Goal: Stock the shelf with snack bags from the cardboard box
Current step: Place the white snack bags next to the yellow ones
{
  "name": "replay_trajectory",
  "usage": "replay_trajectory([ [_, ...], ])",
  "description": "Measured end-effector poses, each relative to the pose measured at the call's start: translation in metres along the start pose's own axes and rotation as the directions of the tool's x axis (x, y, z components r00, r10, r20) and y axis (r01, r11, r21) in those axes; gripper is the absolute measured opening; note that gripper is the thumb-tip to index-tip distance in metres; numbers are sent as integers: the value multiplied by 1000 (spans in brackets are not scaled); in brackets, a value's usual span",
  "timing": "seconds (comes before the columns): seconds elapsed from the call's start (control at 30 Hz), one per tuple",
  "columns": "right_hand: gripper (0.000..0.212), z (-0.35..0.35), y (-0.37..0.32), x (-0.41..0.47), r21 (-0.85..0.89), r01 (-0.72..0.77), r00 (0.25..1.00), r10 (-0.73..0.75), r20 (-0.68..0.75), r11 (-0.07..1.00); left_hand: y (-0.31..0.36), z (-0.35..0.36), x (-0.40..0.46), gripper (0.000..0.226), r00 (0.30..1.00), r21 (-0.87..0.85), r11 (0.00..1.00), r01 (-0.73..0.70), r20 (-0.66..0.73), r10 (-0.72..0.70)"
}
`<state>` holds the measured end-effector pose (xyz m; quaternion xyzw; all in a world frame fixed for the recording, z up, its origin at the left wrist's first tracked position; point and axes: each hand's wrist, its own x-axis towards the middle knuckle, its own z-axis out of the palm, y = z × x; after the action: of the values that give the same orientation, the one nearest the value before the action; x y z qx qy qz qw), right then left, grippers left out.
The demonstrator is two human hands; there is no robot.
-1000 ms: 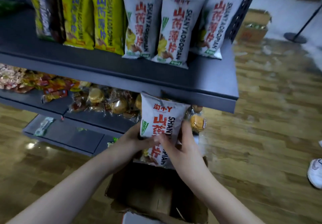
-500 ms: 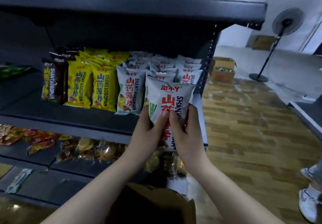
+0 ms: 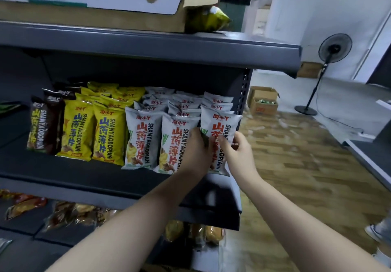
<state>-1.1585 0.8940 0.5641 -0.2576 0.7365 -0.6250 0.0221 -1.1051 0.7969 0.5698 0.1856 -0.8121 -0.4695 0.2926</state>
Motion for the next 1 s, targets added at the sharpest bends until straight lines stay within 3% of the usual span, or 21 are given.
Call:
replay_trajectory([
  [0.13,16,4,17,18,2,-32,999,32,-25,999,-9,17,13,32,999,50,998,35,-39,-33],
  [0.27,12,7,29,33,7,-55,998,56,-40,998,-19,28,16,80,997,342,936,-79,32,72],
  [0.4,8,9,36,40,-16,-18,998,17,-58,1000,-30,39,8,101,993,510,853,-112,26,115],
  [0.57,24,18,54,38,-143,27,997,-37,-62,989,-34,42,3,93,998,453,890,-55,-14,69],
  [0.73,74,29,57,34,-236,71,995,-85,-48,969,-36,43,10,70,999,210,977,28,10,-30],
  [0.83,67,30,52,43,-175,7,998,-16,-52,984,-40,46,9,75,999,212,976,43,1,-44],
  [1.0,51,31,48,55,-143,-32,999,26,-47,989,-49,47,8,96,998,363,932,3,56,-25],
])
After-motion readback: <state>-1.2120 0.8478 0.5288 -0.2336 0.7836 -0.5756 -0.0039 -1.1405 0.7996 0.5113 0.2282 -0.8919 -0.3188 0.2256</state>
